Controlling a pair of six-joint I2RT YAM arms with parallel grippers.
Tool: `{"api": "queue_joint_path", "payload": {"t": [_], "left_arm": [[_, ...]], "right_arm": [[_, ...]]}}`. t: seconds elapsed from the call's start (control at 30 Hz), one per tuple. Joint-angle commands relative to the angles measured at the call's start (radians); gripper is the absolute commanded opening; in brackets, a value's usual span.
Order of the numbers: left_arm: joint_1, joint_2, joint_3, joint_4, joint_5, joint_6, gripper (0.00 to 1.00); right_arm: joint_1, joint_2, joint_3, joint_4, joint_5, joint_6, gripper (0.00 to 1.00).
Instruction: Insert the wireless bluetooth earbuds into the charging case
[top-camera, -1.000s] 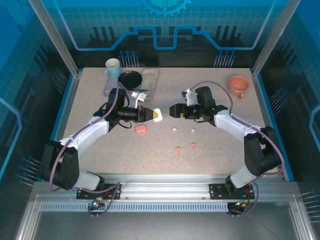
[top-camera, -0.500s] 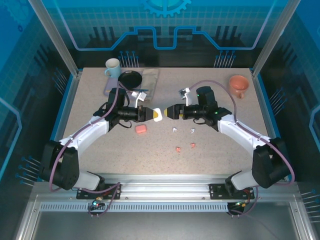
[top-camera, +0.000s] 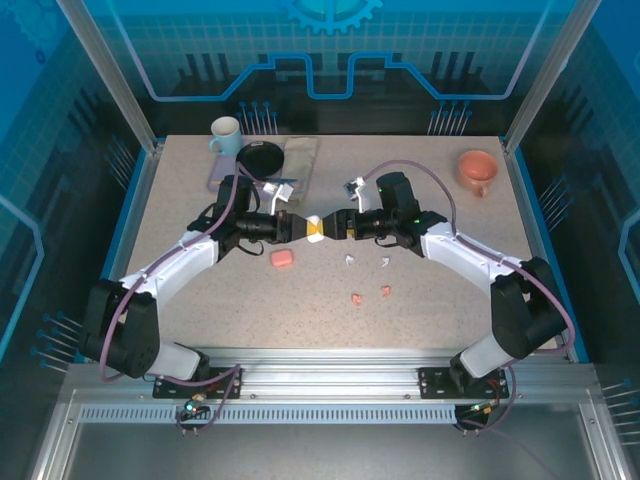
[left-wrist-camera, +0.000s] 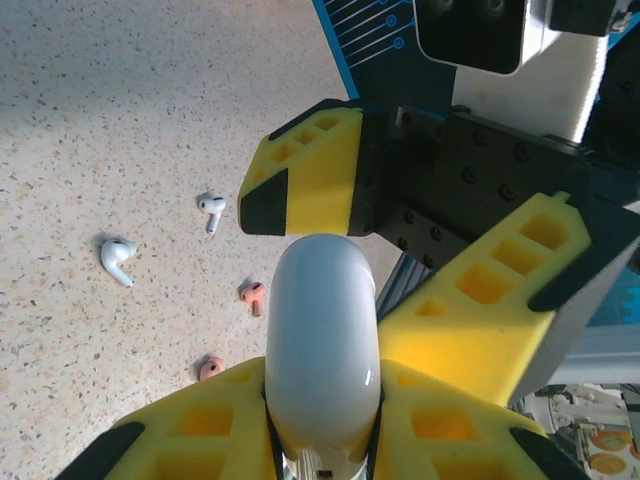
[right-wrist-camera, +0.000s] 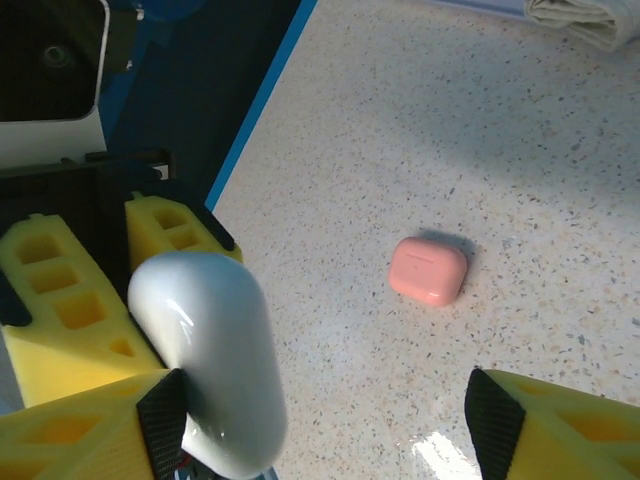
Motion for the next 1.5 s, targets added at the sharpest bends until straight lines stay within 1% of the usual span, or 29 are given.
{"api": "queue_joint_path", "payload": {"t": [0.0, 0.3, 0.5, 0.63, 0.7, 0.73, 0.77, 0.9, 1.13, 1.47], "left_arm": [[-0.011, -0.012, 0.044, 0.007, 0.055, 0.023, 0.00], [-0.013, -0.024, 0.044, -0.005, 0.054, 0.028, 0.00], [-0.013, -0.021, 0.041, -0.011, 0.054, 0.038, 0.00], [-0.013, -0.024, 0.041, -0.010, 0.061, 0.040, 0.00], [-0.012, -0.025, 0.044, -0.010, 0.065, 0.040, 0.00], [-0.013, -0.024, 0.047, -0.010, 0.069, 0.040, 0.00], [-0.014, -0.024, 0.050, -0.009, 0.073, 0.041, 0.00], [-0.015, -0.027, 0.056, 0.001, 0.081, 0.033, 0.00], [-0.026, -0.018, 0.067, 0.004, 0.083, 0.029, 0.00], [-0.037, -0.005, 0.077, 0.015, 0.083, 0.025, 0.00]], "right_arm": [[-0.036, 0.030, -0.037, 0.019, 0.029, 0.012, 0.75], [-0.036, 0.063, -0.023, 0.035, 0.011, 0.026, 0.75], [-0.071, -0.034, -0.066, 0.016, -0.012, 0.030, 0.75], [-0.107, -0.101, -0.119, 0.043, -0.092, 0.053, 0.75], [-0.109, -0.107, -0.128, 0.061, -0.137, 0.058, 0.72], [-0.108, -0.105, -0.130, 0.071, -0.157, 0.061, 0.70], [-0.108, -0.101, -0.132, 0.087, -0.178, 0.068, 0.64], [-0.101, -0.084, -0.125, 0.128, -0.208, 0.088, 0.53], [-0.073, -0.044, -0.089, 0.148, -0.203, 0.103, 0.49], [-0.049, -0.007, -0.073, 0.183, -0.211, 0.116, 0.40]]}}
